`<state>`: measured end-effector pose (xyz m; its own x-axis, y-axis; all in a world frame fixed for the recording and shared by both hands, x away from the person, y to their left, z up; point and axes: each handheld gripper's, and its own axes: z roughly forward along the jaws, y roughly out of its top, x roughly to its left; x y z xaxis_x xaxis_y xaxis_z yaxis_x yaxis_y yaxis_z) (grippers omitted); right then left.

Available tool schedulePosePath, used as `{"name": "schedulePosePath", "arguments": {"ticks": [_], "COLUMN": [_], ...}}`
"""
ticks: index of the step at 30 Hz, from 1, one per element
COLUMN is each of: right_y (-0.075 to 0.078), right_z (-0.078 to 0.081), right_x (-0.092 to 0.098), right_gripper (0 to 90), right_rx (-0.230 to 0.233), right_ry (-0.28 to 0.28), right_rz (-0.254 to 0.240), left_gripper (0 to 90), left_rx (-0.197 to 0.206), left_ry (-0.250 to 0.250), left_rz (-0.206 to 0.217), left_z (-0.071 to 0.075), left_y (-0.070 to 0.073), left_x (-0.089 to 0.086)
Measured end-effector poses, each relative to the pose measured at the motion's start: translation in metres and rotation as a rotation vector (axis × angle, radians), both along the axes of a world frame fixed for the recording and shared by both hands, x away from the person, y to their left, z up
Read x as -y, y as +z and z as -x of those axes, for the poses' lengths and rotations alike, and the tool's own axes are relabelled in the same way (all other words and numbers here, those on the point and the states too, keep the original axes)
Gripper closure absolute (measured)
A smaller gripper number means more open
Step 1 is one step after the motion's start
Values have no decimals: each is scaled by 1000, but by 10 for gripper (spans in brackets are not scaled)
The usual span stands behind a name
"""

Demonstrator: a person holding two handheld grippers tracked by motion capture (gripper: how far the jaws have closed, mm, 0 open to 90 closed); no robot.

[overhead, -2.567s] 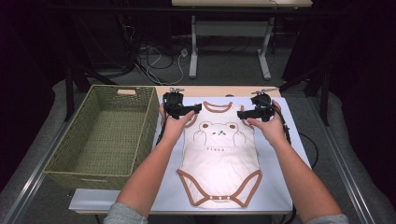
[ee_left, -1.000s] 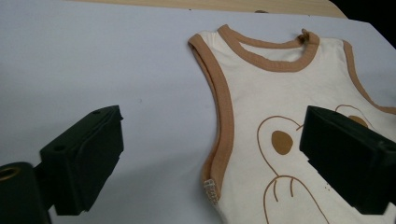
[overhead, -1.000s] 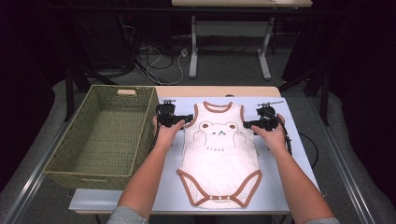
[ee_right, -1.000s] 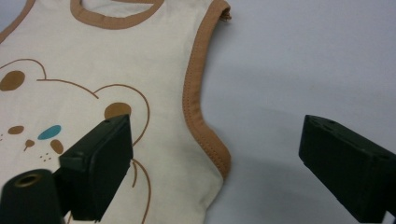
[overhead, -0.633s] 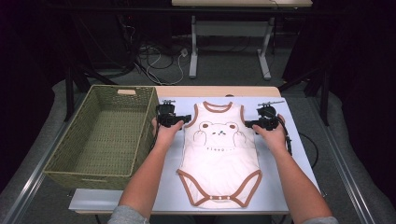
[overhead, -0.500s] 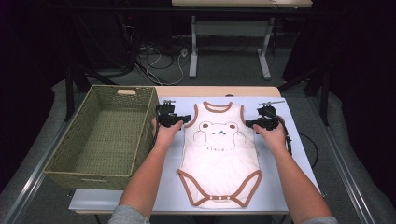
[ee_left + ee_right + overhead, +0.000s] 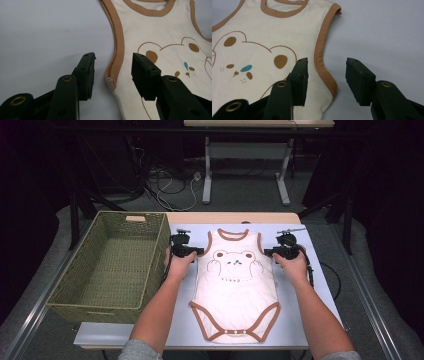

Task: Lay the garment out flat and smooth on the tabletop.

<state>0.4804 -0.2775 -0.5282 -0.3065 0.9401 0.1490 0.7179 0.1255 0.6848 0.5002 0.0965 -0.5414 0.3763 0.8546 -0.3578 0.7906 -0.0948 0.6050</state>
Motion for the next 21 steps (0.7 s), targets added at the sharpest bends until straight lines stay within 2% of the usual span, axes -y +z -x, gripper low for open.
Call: {"name": "schedulePosePath", "arguments": {"ticks": [4, 5, 9, 11, 13, 16, 17, 21], "right_y": [0, 0, -1, -1, -2, -2, -1, -2], "right_z": [1, 1, 1, 2, 2, 2, 2, 1], "right_x": [-1, -2, -4, -4, -4, -4, -4, -4], "right_gripper": [533, 534, 533, 532, 535, 543, 543, 547], "right_rx": [5, -1, 7, 0, 6, 11, 9, -4], "right_ry": [2, 3, -3, -20, -13, -21, -21, -29], "right_rz": [-11, -17, 7, 11, 21, 3, 2, -6], "left_gripper": [584, 589, 614, 634, 667, 731, 758, 835], "left_rx": [-16, -18, -58, -66, -77, -91, -89, -87], "left_ry": [0, -4, 30, 39, 49, 40, 33, 36], "left_rz": [1, -11, 14, -4, 5, -6, -19, -28], "left_z": [1, 1, 2, 2, 2, 1, 1, 1], "left_y": [-1, -1, -3, -4, -5, -7, -7, -7], "left_x": [2, 3, 6, 7, 9, 8, 8, 7]}}
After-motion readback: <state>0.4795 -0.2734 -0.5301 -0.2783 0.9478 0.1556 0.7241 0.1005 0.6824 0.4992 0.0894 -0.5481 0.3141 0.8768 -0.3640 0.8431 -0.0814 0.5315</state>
